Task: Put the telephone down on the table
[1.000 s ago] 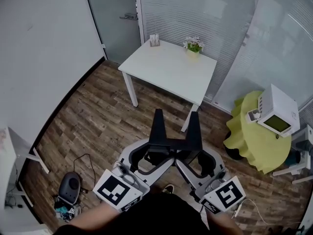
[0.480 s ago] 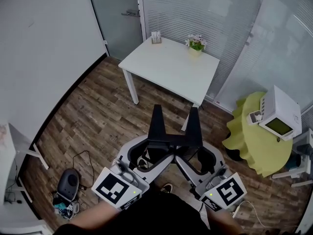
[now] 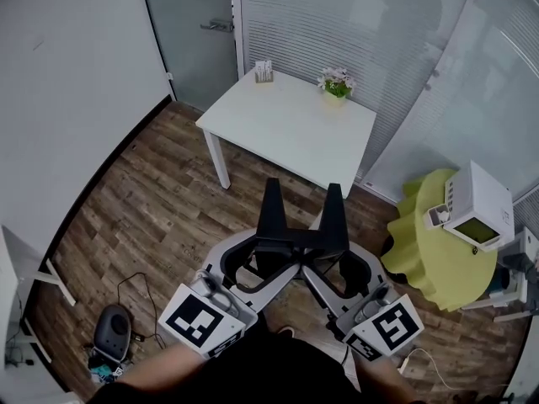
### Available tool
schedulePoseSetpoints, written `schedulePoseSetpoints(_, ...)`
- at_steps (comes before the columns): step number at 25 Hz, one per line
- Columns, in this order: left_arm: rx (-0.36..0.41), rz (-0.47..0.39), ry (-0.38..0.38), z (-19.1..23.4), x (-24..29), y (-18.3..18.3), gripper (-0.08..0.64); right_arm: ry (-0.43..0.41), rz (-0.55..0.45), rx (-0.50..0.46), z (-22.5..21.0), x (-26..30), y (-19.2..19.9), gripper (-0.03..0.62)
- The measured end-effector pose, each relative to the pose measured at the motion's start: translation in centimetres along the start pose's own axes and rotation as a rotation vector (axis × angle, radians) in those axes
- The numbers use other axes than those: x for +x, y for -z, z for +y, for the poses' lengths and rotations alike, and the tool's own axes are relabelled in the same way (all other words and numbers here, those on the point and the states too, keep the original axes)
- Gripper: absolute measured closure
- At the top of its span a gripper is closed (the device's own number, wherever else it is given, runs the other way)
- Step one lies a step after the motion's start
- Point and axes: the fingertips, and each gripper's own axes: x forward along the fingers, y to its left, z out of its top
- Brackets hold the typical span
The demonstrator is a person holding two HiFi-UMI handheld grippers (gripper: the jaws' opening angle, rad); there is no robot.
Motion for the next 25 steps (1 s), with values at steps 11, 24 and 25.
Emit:
schedulePoseSetpoints(11, -0.013, 0.004, 0.04, 10.1, 0.8, -1.0, 0.291, 0.035, 0.017, 0.007, -2.0, 10.0, -0.7, 0.354)
schedulePoseSetpoints(24, -0.016, -0.006, 0.07, 18.9, 1.5, -2.5, 0.291, 0.071, 0.011, 0.011, -3.8, 18.6, -1.8, 0.354)
schedulePoseSetpoints(25, -0.017, -0.006, 0.071, 19.3, 1.9, -2.6, 0.291, 0.072, 0.011, 0.011, -4.1, 18.9, -1.9, 0.354)
